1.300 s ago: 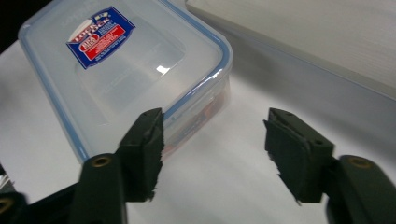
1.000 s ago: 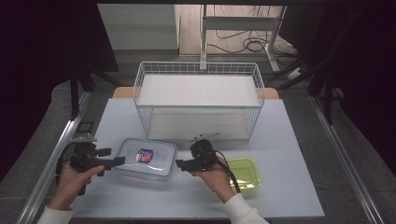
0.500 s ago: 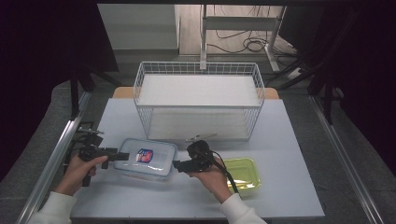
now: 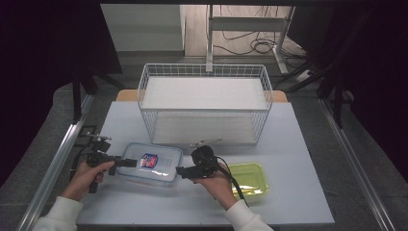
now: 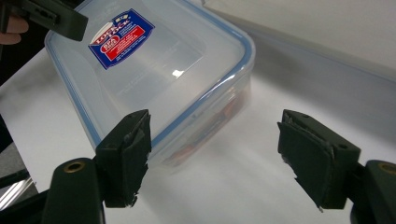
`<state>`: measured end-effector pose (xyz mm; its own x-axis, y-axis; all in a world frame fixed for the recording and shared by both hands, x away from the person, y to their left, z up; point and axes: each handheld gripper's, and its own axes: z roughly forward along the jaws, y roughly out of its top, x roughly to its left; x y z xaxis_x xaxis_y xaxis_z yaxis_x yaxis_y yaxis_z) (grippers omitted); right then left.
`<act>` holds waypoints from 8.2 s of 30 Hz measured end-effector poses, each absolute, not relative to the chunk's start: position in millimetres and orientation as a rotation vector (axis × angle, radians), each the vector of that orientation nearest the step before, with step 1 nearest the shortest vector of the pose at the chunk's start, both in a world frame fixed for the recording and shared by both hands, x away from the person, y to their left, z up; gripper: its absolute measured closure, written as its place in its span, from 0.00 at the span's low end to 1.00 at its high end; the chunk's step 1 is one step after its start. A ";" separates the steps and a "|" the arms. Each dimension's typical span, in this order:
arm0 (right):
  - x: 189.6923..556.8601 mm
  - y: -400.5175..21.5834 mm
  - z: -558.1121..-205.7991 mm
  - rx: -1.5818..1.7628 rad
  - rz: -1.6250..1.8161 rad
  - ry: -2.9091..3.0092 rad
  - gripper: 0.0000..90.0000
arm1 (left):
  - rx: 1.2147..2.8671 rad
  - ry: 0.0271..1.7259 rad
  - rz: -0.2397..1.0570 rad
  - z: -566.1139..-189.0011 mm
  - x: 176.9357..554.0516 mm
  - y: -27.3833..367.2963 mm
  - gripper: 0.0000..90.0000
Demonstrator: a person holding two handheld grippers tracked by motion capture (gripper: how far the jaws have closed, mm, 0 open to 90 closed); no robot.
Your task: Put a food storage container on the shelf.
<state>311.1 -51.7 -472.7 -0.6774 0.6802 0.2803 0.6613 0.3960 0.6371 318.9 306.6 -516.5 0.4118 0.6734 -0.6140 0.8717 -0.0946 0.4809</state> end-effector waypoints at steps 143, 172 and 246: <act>449.4 -203.8 -273.5 1.413 1.580 2.392 0.57 | 1.762 1.113 0.090 -298.9 416.7 155.3 0.38; 461.7 -206.0 -289.1 1.592 1.589 2.193 0.56 | 1.607 1.254 0.139 -309.4 443.0 166.0 0.20; 333.1 -253.8 -409.7 1.321 1.523 2.413 0.49 | 1.801 1.086 0.051 -430.7 291.2 198.1 0.35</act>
